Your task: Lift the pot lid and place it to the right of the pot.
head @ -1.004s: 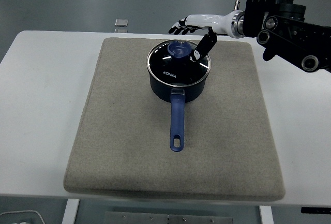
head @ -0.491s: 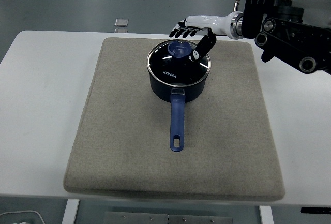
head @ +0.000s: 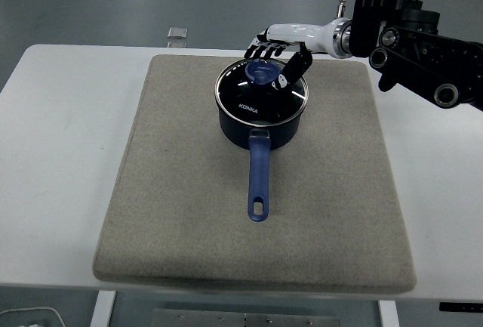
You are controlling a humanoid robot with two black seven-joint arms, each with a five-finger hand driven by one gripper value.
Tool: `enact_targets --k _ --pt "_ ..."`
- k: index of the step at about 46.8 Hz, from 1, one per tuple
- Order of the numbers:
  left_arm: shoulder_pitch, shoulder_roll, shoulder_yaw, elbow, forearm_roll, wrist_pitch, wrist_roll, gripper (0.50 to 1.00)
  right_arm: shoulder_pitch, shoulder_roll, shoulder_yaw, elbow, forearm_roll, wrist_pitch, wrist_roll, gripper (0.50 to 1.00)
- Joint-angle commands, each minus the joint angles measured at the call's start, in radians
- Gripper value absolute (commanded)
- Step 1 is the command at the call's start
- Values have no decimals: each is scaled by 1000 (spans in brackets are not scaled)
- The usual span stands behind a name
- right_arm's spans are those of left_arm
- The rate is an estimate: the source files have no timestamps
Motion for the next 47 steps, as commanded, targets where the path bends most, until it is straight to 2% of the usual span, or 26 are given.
enact_targets --k 1,4,11,17,26,32,41,47 --pt "0 0 0 0 0 0 0 1000 -1 4 -2 0 0 0 -1 797" --pt "0 0 0 0 0 0 0 1000 -1 4 -2 0 0 2 -1 791" --pt "0 0 0 0 0 0 0 1000 -6 4 -3 0 0 5 -1 727" --pt "0 0 0 0 0 0 0 1000 -6 4 -3 0 0 6 -1 699" --pt "0 0 0 0 0 0 0 1000 -4 4 -3 2 -2 6 -1 684" --pt "0 0 0 0 0 0 0 1000 -3 4 -2 2 -2 6 1 646" --pt "2 0 0 0 0 0 0 1000 5 3 -2 2 -2 6 1 541" --pt "0 0 0 0 0 0 0 1000 6 3 0 2 -18 -1 -1 515"
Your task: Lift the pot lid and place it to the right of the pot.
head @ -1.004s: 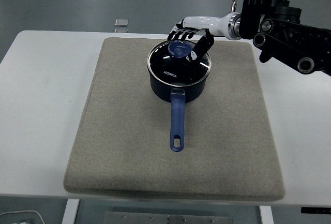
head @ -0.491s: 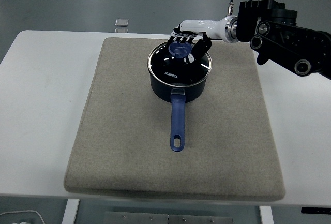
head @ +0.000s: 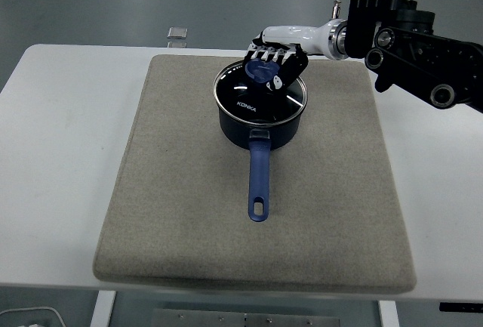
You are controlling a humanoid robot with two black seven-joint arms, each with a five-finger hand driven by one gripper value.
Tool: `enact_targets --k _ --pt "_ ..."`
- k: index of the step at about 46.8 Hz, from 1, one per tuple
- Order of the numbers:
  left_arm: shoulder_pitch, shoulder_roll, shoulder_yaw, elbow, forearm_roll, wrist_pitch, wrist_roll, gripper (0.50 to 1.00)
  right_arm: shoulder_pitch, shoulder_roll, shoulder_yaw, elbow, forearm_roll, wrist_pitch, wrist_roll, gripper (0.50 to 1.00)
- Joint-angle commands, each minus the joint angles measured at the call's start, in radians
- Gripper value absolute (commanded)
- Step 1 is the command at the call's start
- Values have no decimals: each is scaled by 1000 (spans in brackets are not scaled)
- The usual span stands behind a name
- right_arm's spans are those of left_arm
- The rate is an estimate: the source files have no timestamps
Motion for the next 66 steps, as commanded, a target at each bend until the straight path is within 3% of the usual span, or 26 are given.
enact_targets --k 1,25,34,53,66 --pt "1 0 0 0 0 0 0 1000 0 0 2 0 -21 -8 0 513" --pt "0 0 0 0 0 0 0 1000 40 -25 2 -3 -31 1 0 500" --pt "0 0 0 0 0 0 0 1000 46 -112 2 -3 -23 2 0 500" --pt "0 0 0 0 0 0 0 1000 -14 -229 2 -34 -17 -10 1 500" --pt "0 0 0 0 0 0 0 1000 -74 -259 5 -84 -14 -34 8 500"
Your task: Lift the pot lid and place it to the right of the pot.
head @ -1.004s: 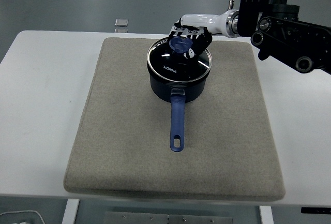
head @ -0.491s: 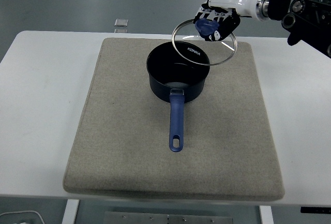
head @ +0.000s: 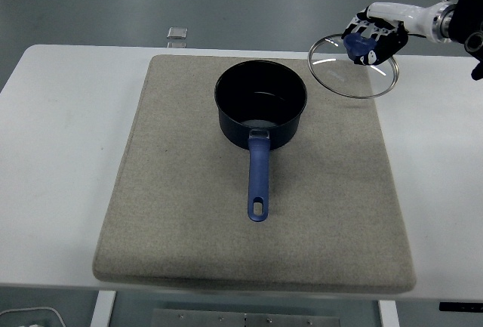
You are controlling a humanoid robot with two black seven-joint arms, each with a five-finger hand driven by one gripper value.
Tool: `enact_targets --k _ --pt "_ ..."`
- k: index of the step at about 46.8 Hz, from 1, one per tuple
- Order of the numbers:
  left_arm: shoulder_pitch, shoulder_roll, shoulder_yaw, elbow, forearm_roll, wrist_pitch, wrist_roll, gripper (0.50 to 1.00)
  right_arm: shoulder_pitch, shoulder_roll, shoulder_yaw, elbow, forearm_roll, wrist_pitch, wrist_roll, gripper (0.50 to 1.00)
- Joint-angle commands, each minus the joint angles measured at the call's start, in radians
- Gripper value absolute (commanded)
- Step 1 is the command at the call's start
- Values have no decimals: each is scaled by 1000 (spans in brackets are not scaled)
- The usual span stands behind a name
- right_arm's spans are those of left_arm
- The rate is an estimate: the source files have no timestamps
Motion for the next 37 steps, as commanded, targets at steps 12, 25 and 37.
enact_targets --k 12,25,37 --pt "0 0 0 0 0 0 0 1000 -84 20 -2 -25 0 -63 0 500" --pt "0 0 0 0 0 0 0 1000 -119 32 -3 -25 0 -102 -3 584" --pt "0 0 0 0 0 0 0 1000 -135 52 5 -24 0 -102 0 835"
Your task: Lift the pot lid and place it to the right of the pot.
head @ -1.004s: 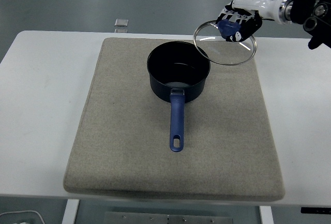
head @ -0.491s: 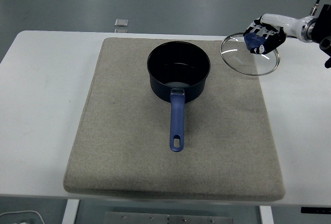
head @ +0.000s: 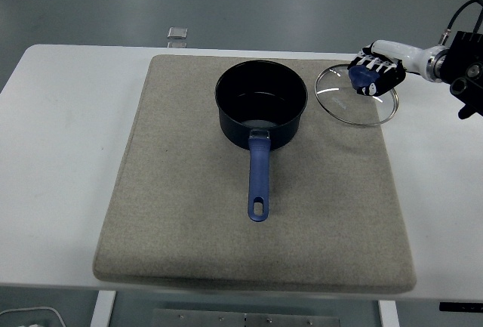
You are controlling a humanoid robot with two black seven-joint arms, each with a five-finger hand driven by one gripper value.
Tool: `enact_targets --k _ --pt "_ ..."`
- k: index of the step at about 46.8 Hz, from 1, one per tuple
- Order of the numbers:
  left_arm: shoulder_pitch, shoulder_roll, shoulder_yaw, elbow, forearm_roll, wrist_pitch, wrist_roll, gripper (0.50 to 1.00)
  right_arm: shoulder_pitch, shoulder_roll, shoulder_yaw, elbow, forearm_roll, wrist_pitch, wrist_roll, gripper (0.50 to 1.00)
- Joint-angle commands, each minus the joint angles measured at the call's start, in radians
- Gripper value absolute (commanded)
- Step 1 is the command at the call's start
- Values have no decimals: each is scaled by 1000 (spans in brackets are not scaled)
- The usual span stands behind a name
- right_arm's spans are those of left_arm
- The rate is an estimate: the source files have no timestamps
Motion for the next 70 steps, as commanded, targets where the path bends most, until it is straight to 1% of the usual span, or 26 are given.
enact_targets --k 1,5,7,10,14,19,21,26,30,37,45,49,52,58,63,67,70 --pt "0 0 0 0 0 0 0 1000 -4 2 9 0 -1 0 0 852" --pt "0 0 0 0 0 0 0 1000 -2 2 14 0 2 0 2 870" --pt "0 0 0 0 0 0 0 1000 0 2 15 0 2 0 3 895" --pt "0 0 0 0 0 0 0 1000 4 1 15 1 14 6 6 895" --pt "0 0 0 0 0 0 0 1000 7 -1 29 4 69 11 6 895" --pt "0 0 0 0 0 0 0 1000 4 1 69 6 178 26 6 895" --pt "0 0 0 0 0 0 0 1000 4 1 79 6 230 43 6 895" --pt "0 0 0 0 0 0 0 1000 3 1 115 4 384 109 6 895" --pt "0 0 0 0 0 0 0 1000 0 1 139 1 497 129 6 895" --pt "0 0 0 0 0 0 0 1000 -11 2 162 -2 669 129 6 895" --pt "0 0 0 0 0 0 0 1000 -23 2 164 -2 828 133 8 895" --pt "0 0 0 0 0 0 0 1000 -45 4 188 -2 956 132 6 895" --pt "0 0 0 0 0 0 0 1000 -69 21 213 -2 1026 130 6 895" --pt "0 0 0 0 0 0 0 1000 -103 61 259 -6 1063 95 8 893" --pt "0 0 0 0 0 0 0 1000 -138 67 342 -8 1071 55 8 895" --pt "0 0 0 0 0 0 0 1000 -161 73 398 -6 1079 52 6 895" --pt "0 0 0 0 0 0 0 1000 -169 77 414 -6 1083 58 3 897"
